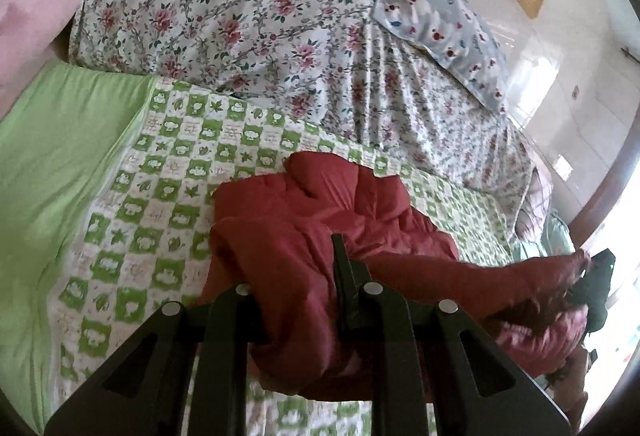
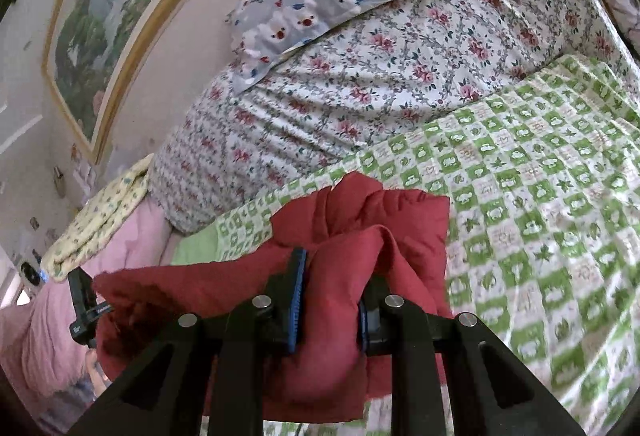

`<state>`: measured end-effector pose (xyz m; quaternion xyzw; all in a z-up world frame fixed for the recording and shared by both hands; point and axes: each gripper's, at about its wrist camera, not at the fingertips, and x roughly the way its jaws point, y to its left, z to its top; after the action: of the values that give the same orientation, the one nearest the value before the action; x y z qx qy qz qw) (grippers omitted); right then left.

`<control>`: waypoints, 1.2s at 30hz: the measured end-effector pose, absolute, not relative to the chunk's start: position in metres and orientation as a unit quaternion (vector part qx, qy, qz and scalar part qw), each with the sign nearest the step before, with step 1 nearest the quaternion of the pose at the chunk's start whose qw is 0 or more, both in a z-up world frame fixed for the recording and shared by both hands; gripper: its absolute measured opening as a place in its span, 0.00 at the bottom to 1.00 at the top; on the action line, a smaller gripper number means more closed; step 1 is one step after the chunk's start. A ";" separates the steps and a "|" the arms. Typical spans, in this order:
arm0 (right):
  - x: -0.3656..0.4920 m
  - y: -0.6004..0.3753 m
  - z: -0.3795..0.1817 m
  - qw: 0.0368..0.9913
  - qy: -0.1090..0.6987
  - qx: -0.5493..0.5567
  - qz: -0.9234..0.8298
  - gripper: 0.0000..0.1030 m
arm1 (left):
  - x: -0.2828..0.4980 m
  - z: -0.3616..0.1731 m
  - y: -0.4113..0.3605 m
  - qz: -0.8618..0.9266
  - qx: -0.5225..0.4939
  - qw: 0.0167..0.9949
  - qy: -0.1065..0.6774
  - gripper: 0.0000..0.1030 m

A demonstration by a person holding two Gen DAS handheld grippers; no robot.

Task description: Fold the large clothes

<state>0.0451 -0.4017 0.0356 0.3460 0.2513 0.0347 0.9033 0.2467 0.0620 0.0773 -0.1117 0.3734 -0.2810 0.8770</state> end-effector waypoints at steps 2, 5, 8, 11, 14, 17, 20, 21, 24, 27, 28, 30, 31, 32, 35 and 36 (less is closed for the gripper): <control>0.059 -0.407 0.031 0.901 0.251 0.354 0.027 0.20 | 0.260 0.075 0.055 -0.275 -0.110 0.878 0.376 0.17; 0.078 -0.414 0.023 0.897 0.252 0.364 0.015 0.20 | 0.283 0.069 0.044 -0.266 -0.108 0.877 0.385 0.17; 0.101 -0.425 0.009 0.886 0.256 0.386 0.001 0.20 | 0.307 0.058 0.035 -0.256 -0.108 0.875 0.397 0.17; 0.119 -0.434 -0.005 0.879 0.259 0.400 -0.014 0.20 | 0.329 0.045 0.026 -0.243 -0.105 0.874 0.408 0.17; 0.141 -0.444 -0.023 0.870 0.266 0.413 -0.031 0.20 | 0.355 0.027 0.019 -0.232 -0.109 0.868 0.425 0.17; 0.160 -0.451 -0.040 0.864 0.276 0.418 -0.045 0.20 | 0.382 0.006 0.010 -0.222 -0.113 0.861 0.443 0.18; 0.181 -0.456 -0.055 0.861 0.283 0.419 -0.061 0.20 | 0.402 -0.012 0.001 -0.214 -0.112 0.859 0.452 0.19; 0.186 -0.457 -0.059 0.860 0.285 0.418 -0.065 0.20 | 0.407 -0.017 -0.002 -0.211 -0.111 0.858 0.454 0.19; 0.201 -0.460 -0.071 0.859 0.289 0.415 -0.080 0.20 | 0.421 -0.031 -0.010 -0.207 -0.109 0.857 0.459 0.20; 0.212 -0.463 -0.085 0.856 0.294 0.415 -0.091 0.20 | 0.433 -0.042 -0.016 -0.207 -0.107 0.854 0.465 0.20; 0.215 -0.464 -0.088 0.855 0.296 0.415 -0.094 0.20 | 0.437 -0.045 -0.017 -0.209 -0.107 0.852 0.469 0.20; 0.220 -0.465 -0.095 0.852 0.301 0.418 -0.101 0.20 | 0.443 -0.051 -0.017 -0.212 -0.114 0.846 0.476 0.21; 0.222 -0.465 -0.098 0.850 0.302 0.419 -0.104 0.20 | 0.446 -0.053 -0.017 -0.212 -0.119 0.843 0.480 0.21; 0.223 -0.465 -0.099 0.850 0.302 0.418 -0.106 0.20 | 0.449 -0.055 -0.016 -0.212 -0.125 0.840 0.483 0.21; 0.228 -0.465 -0.101 0.849 0.307 0.415 -0.113 0.20 | 0.448 -0.053 -0.014 -0.213 -0.131 0.839 0.483 0.21; 0.229 -0.465 -0.102 0.849 0.308 0.413 -0.115 0.20 | 0.445 -0.051 -0.013 -0.213 -0.133 0.839 0.483 0.22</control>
<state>0.2294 -0.4646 -0.1016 0.4133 0.3084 -0.1146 0.8491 0.4453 -0.0127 -0.0507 -0.1332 0.4833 -0.2134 0.8385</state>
